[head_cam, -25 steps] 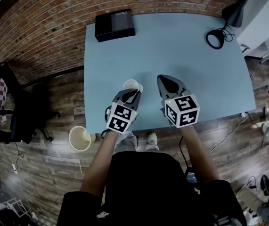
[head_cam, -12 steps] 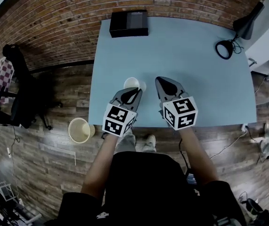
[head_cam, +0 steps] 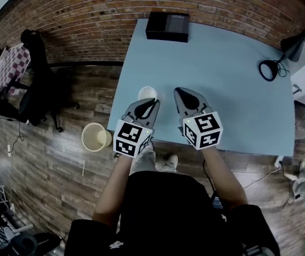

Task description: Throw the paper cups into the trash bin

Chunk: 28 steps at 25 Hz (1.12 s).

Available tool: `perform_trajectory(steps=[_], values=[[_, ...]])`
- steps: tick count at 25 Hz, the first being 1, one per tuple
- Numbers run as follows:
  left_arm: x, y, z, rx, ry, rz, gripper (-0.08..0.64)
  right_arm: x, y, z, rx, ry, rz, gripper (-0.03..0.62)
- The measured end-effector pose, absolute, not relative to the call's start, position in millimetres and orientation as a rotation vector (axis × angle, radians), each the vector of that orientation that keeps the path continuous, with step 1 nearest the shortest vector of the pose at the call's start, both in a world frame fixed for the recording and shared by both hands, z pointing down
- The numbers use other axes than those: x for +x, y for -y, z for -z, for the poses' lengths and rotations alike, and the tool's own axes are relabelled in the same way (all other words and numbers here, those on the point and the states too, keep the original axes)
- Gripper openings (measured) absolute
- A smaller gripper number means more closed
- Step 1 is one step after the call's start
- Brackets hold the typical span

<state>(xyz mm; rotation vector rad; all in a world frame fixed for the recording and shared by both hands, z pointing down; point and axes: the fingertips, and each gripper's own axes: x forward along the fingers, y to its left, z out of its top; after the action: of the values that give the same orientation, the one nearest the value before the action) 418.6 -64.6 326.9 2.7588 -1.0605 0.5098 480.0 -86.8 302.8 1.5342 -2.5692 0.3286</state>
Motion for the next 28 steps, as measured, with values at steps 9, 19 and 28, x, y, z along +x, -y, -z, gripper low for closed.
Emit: perform_trajectory(steps=[9,19,28], values=[[361.6,60.0,-316.6,2.634,1.292,-0.410,0.026,413.8,87.2,-301.1,1.284,2.684,-0.296,0.002],[280.3,48.5,-304.4,2.500,1.532,-0.333,0.026,338.1,77.1,-294.0,1.041,2.771,-0.242,0.003],[202.5,25.3,-297.3,2.420,1.654,-0.293,0.026,259.8,61.3,-287.1,0.904,2.807,-0.207,0.002]])
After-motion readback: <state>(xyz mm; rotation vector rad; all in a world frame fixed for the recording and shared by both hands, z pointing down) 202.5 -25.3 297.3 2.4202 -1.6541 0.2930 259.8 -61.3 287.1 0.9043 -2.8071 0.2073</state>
